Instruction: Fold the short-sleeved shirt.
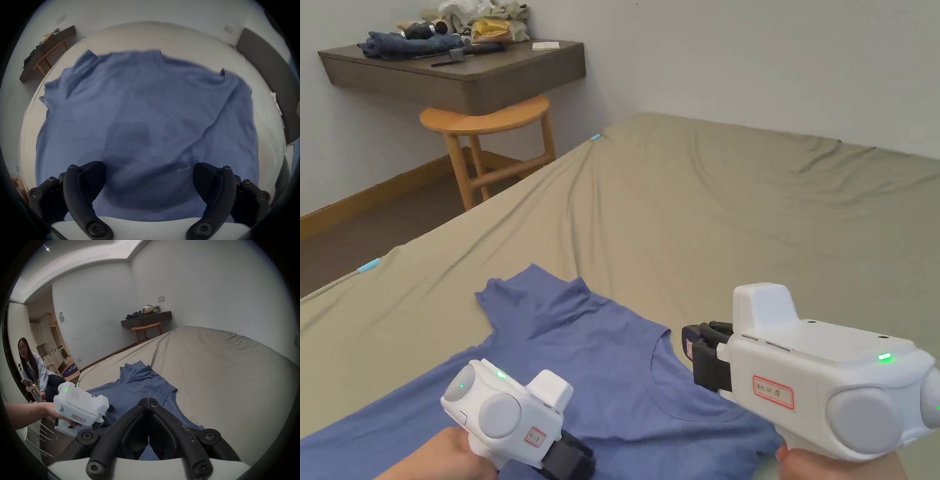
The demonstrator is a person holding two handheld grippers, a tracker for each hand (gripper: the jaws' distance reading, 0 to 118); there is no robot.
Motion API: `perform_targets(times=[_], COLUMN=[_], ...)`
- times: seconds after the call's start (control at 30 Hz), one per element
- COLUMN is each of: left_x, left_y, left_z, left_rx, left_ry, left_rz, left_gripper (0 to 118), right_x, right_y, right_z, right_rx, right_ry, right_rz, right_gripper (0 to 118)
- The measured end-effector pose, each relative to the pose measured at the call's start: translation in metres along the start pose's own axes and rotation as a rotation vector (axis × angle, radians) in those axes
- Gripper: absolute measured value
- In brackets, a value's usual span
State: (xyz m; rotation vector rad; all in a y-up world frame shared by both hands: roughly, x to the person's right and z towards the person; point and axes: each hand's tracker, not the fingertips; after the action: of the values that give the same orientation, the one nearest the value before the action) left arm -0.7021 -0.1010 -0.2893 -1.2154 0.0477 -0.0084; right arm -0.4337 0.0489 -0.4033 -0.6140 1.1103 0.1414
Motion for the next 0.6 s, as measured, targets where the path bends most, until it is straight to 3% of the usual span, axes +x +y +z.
perform_targets(times=[0.07, 0.17, 0.23, 0.27, 0.3, 0.33, 0.4, 0.5, 0.6], left_x=[0.002, 0.002, 0.003, 0.005, 0.012, 0.017, 0.027, 0.044, 0.059], left_y=[-0.001, -0.007, -0.011, -0.01, -0.008, -0.009, -0.015, -0.014, 0.002], left_z=[0.007, 0.015, 0.021, 0.024, 0.033, 0.035, 0.037, 0.059, 0.117], left_rx=[0.072, 0.1, 0.114, 0.104, 0.094, 0.088, 0.106, 0.14, 0.29], left_ry=[-0.016, -0.035, -0.022, -0.016, 0.01, 0.061, 0.144, 0.147, 0.113], left_rz=[0.062, 0.123, 0.163, 0.203, 0.273, 0.371, 0.421, 0.477, 0.439], left_gripper=[111, 85, 59, 40, 10, 0, 0, 0, 0], right_x=[0.006, 0.013, 0.018, 0.021, 0.023, 0.026, 0.033, 0.039, 0.052], right_y=[-0.002, -0.002, -0.003, -0.004, -0.005, -0.007, -0.01, -0.013, -0.02], right_z=[0.005, 0.021, 0.033, 0.041, 0.048, 0.056, 0.075, 0.12, 0.168], right_rx=[-0.003, 0.007, 0.017, 0.022, 0.028, 0.035, 0.042, 0.048, 0.076], right_ry=[-0.001, -0.013, -0.026, -0.039, -0.057, -0.076, -0.081, -0.113, -0.14], right_rz=[-0.021, -0.021, -0.023, -0.031, -0.044, -0.062, -0.105, -0.111, -0.118], right_gripper=[1, 1, 1, 1, 1, 1, 1, 1, 1])
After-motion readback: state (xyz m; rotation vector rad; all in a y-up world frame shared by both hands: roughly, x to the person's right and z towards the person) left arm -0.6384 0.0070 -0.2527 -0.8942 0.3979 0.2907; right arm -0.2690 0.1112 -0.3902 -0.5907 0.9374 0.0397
